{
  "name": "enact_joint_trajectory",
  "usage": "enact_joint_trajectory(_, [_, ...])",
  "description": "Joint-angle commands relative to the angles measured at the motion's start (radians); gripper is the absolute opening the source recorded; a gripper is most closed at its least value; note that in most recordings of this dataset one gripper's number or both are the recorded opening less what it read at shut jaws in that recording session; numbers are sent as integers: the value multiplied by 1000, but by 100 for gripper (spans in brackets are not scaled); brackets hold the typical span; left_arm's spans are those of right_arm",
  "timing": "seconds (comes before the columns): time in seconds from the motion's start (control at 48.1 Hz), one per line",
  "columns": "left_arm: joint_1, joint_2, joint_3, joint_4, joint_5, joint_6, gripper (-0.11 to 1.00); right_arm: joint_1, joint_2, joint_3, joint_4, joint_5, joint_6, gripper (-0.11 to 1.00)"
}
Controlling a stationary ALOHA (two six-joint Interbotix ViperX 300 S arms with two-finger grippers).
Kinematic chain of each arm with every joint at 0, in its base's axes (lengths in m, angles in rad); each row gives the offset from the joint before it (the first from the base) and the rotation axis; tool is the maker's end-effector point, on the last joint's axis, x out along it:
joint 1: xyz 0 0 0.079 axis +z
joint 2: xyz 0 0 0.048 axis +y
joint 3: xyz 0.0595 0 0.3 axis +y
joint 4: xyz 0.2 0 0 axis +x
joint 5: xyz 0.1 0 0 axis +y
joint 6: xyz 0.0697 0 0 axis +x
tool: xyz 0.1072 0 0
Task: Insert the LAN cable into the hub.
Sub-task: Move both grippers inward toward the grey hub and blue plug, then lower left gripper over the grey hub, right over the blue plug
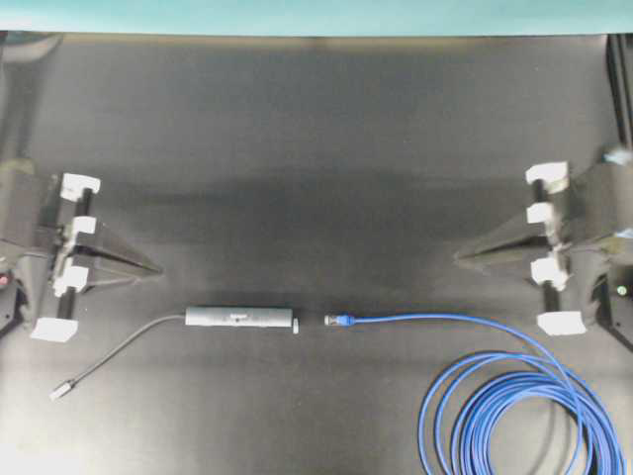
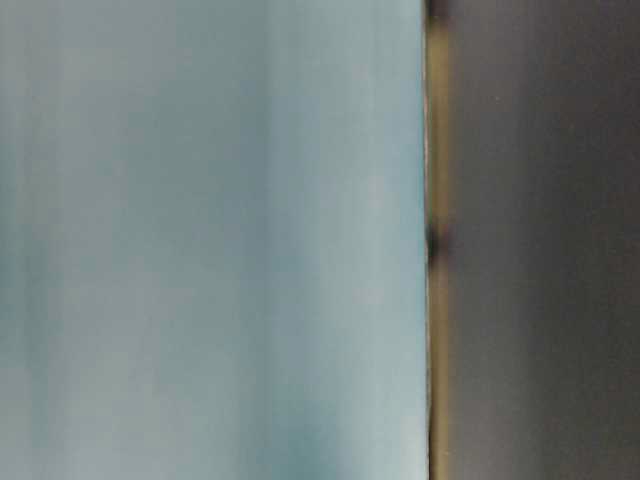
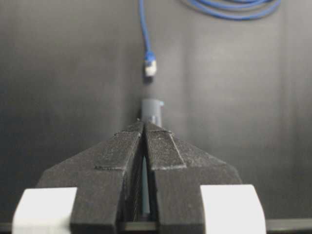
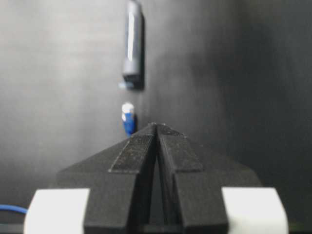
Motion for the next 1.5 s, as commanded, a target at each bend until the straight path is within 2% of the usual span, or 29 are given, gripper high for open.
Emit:
enact_joint_trajectory(0.0, [-14,34,0,5,-32,-8,0,3,64,-21,3,-23,8,0])
enact_joint_trajectory(0.083, [-37,71,14,5,-44,-31,0,3,109,-31,3,-25,8,1])
enact_joint_trajectory(0.125, [-46,95,15,5,-48,-48,0,3,130,-37,3,-25,8,5])
enact_joint_trajectory(0.208, [-64,160,8,5,-34,-98,1,5,175,-49,3,-26,9,25])
enact_joint_trajectory(0.25, [-69,187,-5,5,-18,-118,3,5,190,-55,3,-26,9,39])
enact_joint_trajectory(0.333, [-66,227,-29,5,14,-129,19,6,221,-69,3,-26,9,63])
enact_joint_trajectory(0.437, [-61,267,-43,5,-11,-141,50,11,265,-87,5,-29,8,84])
enact_joint_trajectory(0.52, [-71,290,-38,5,-67,-149,75,18,296,-92,5,-44,8,82])
enact_joint_trajectory(0.562, [-71,299,-32,5,-97,-150,83,23,311,-94,5,-66,8,81])
enact_joint_trajectory(0.603, [-72,310,-25,5,-130,-149,87,29,328,-95,8,-98,9,81])
enact_joint_trajectory(0.666, [-71,334,-11,5,-196,-147,83,40,357,-94,20,-167,11,81])
enact_joint_trajectory(0.749, [-72,390,14,5,-337,-146,77,49,394,-91,63,-244,11,81])
enact_joint_trajectory(0.895, [-72,534,18,5,-520,-146,78,67,459,-89,126,-325,9,81])
enact_joint_trajectory(1.061, [-71,707,-31,5,-607,-133,79,100,489,-104,169,-333,8,81])
enact_joint_trajectory(1.227, [-64,807,-55,5,-683,-123,79,120,486,-100,221,-328,8,81])
enact_joint_trajectory(1.477, [-43,893,-83,5,-755,-117,79,133,486,-100,238,-328,8,81])
